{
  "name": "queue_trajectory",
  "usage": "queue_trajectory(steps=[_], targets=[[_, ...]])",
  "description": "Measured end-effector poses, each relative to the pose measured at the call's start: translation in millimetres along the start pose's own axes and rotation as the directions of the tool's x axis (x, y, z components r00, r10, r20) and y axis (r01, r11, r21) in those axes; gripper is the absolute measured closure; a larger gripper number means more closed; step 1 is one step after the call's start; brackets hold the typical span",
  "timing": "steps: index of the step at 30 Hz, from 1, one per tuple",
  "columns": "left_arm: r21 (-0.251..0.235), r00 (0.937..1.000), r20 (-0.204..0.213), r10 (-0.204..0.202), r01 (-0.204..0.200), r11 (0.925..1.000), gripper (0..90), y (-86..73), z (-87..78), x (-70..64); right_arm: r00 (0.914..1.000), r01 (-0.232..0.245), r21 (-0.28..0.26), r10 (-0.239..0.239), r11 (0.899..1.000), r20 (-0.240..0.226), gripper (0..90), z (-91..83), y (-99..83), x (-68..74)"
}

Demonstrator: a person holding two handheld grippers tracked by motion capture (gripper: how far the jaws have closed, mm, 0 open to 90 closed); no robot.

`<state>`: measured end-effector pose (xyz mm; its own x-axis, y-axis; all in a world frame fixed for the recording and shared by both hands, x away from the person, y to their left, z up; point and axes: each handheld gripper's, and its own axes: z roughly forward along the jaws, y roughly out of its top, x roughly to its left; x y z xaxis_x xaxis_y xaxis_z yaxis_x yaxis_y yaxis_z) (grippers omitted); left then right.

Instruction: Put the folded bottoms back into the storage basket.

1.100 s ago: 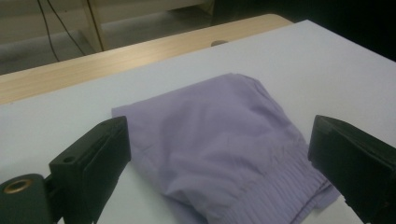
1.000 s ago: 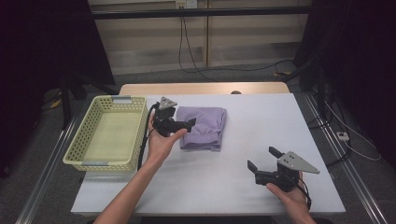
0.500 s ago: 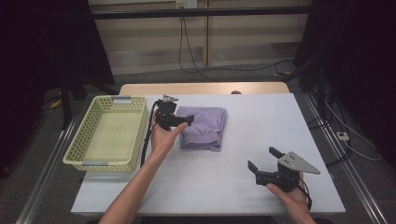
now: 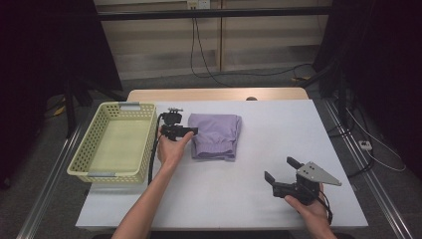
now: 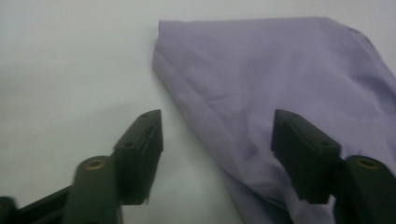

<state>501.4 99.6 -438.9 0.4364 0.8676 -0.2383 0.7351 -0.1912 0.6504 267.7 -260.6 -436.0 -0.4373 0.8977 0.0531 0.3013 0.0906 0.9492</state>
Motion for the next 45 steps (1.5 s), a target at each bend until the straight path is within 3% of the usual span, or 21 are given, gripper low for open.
queue_trajectory(steps=[2,6,10,19,21,23,25,26,28,30,32,35,37,39,43,45], targets=[[0.034,0.9998,0.001,0.021,-0.021,0.9992,46.9,-2.4,6.1,-0.4,1.0000,0.001,0.002,-0.001,1.000,0.000,6.9,-0.6,-0.1,-0.2],[0.072,0.9923,-0.029,0.121,-0.118,0.9903,47.2,-4.0,9.5,-6.4,1.0000,0.002,0.004,-0.002,1.000,-0.002,7.0,-0.8,-0.5,-0.2],[0.077,0.9951,-0.030,0.094,-0.092,0.9928,46.9,-3.8,9.8,-7.8,1.0000,0.003,0.005,-0.003,1.000,-0.003,7.0,0.1,-0.3,0.9],[0.101,0.9984,0.008,0.056,-0.056,0.9933,61.3,0.3,10.7,-5.9,0.9999,0.010,0.014,-0.010,1.000,-0.006,7.5,1.9,-0.5,2.0],[0.097,0.9972,0.046,0.058,-0.063,0.9933,65.5,-0.1,12.9,-8.3,0.9998,0.016,0.016,-0.016,1.000,-0.007,7.5,2.0,-0.5,2.4],[0.093,0.9955,0.005,0.094,-0.094,0.9912,65.4,-1.0,13.8,-15.5,0.9998,0.016,0.021,-0.016,1.000,-0.013,7.5,2.4,-0.7,2.7],[0.084,0.9917,0.000,0.129,-0.128,0.9882,66.1,-1.6,15.8,-20.2,0.9997,0.018,0.024,-0.018,1.000,-0.018,7.6,2.8,-1.0,2.9],[0.085,0.9942,0.017,0.106,-0.107,0.9905,67.5,-1.3,15.8,-18.7,0.9996,0.018,0.026,-0.017,1.000,-0.021,7.7,2.8,-1.1,3.0],[0.092,0.9947,0.025,0.099,-0.101,0.9906,70.0,-0.9,15.4,-17.1,0.9996,0.019,0.026,-0.018,0.999,-0.023,7.7,2.7,-1.1,3.2],[0.096,0.9927,0.054,0.108,-0.113,0.9890,82.3,-1.4,15.6,-19.0,0.9995,0.019,0.026,-0.019,0.999,-0.027,7.7,2.6,-1.1,3.4],[0.088,0.9902,0.042,0.133,-0.137,0.9867,82.6,-2.6,16.1,-22.7,0.9995,0.018,0.028,-0.018,0.999,-0.024,7.6,2.5,-1.1,3.4],[0.091,0.9912,0.052,0.122,-0.126,0.9877,83.6,-1.9,15.8,-21.2,0.9996,0.018,0.028,-0.017,0.999,-0.023,7.6,2.5,-1.2,3.0],[0.059,0.9890,0.036,0.144,-0.146,0.9876,85.6,-4.6,16.1,-23.3,0.9996,0.016,0.027,-0.016,1.000,-0.024,7.6,2.2,-1.1,3.0],[0.063,0.9851,0.031,0.169,-0.171,0.9833,85.6,-4.0,15.7,-24.8,0.9996,0.017,0.027,-0.017,0.999,-0.024,7.6,2.0,-1.1,3.2],[0.044,0.9891,0.074,0.127,-0.131,0.9905,85.8,-0.4,10.1,-16.0,0.9998,0.008,0.026,-0.007,1.000,-0.016,7.3,1.8,-1.3,1.5],[0.009,0.9900,0.071,0.122,-0.123,0.9924,85.7,0.9,7.1,-15.6,0.9999,0.006,0.025,-0.006,1.000,-0.016,7.3,1.6,-1.2,1.5]])
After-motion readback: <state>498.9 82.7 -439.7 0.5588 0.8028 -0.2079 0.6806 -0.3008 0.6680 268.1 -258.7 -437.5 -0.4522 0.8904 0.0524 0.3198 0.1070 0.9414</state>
